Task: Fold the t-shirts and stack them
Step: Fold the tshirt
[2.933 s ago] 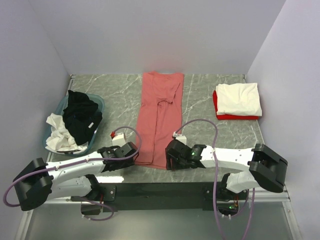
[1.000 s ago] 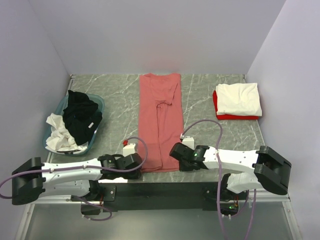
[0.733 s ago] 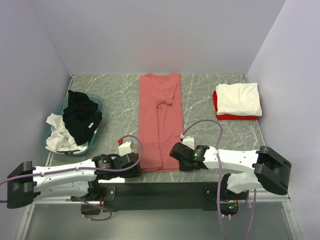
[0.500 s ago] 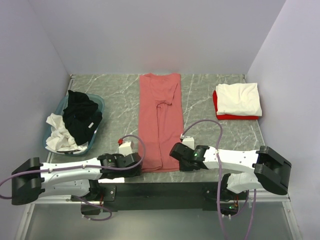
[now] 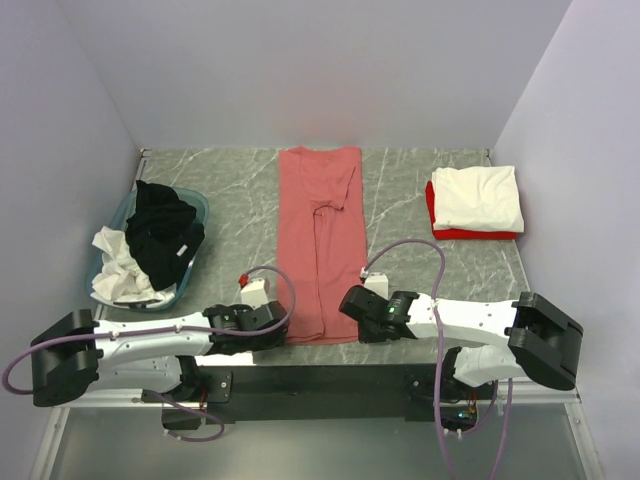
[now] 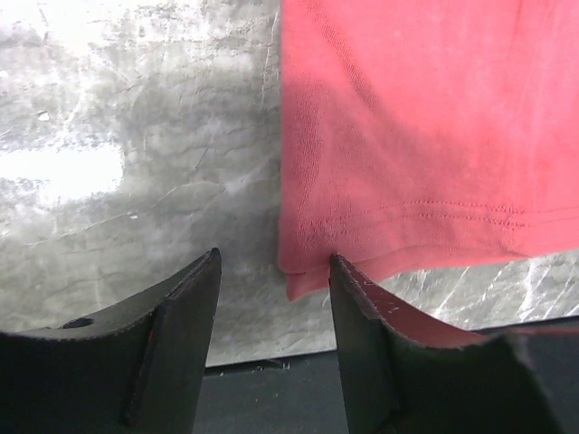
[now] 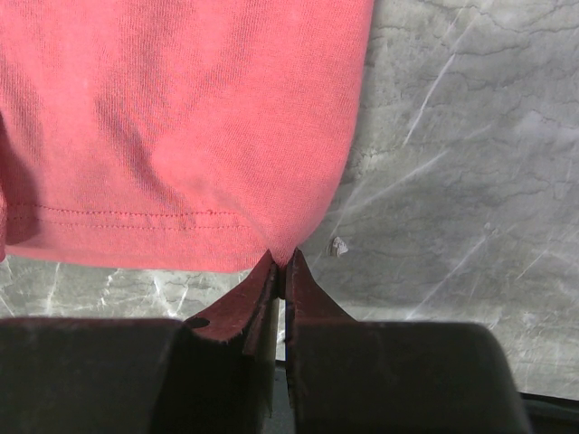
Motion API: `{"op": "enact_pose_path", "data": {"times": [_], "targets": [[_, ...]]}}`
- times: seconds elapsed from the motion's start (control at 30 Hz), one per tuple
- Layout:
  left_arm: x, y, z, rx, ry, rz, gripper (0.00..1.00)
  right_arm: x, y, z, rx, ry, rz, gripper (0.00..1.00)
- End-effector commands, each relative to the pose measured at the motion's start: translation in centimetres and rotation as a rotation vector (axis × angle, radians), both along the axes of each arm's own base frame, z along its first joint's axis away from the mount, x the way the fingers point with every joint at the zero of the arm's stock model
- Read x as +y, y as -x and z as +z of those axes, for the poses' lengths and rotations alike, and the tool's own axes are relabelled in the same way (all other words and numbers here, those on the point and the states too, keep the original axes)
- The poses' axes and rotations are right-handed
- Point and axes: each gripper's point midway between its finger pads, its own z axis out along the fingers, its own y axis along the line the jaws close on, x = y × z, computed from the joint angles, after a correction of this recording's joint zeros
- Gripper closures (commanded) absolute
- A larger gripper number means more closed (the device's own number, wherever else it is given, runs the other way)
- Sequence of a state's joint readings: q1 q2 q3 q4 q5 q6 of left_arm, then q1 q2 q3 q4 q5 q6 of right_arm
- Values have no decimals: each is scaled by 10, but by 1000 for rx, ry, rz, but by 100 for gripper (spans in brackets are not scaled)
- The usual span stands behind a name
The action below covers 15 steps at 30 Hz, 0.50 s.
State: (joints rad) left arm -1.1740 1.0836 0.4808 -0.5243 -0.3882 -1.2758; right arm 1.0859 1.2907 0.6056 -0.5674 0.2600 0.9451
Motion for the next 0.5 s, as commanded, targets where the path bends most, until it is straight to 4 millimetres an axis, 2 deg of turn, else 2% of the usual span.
{"op": "enact_pose_path", "data": {"times": [0.0,0.1,0.17,0.3,0.33,0.47], "targets": [[-11,-5,1,-9,29,-9,43,-6,2,-9,9,15,-6,99],[-10,-3,-3,2,15,-16,47,-6,2,-9,10,14,-7,99],[-9,-3,-3,3,5,-16,53,-6,3,-9,10,13,-5,99],[-10,-3,-1,2,4,-18,66,-6,3,-10,13,11,-5,99],[-10,-3,-1,2,2,-20,73,-6,3,-11,14,10,-7,99],[-9,-3,-2,3,-2,-25,90,-6,3,-10,13,9,-5,100]]}}
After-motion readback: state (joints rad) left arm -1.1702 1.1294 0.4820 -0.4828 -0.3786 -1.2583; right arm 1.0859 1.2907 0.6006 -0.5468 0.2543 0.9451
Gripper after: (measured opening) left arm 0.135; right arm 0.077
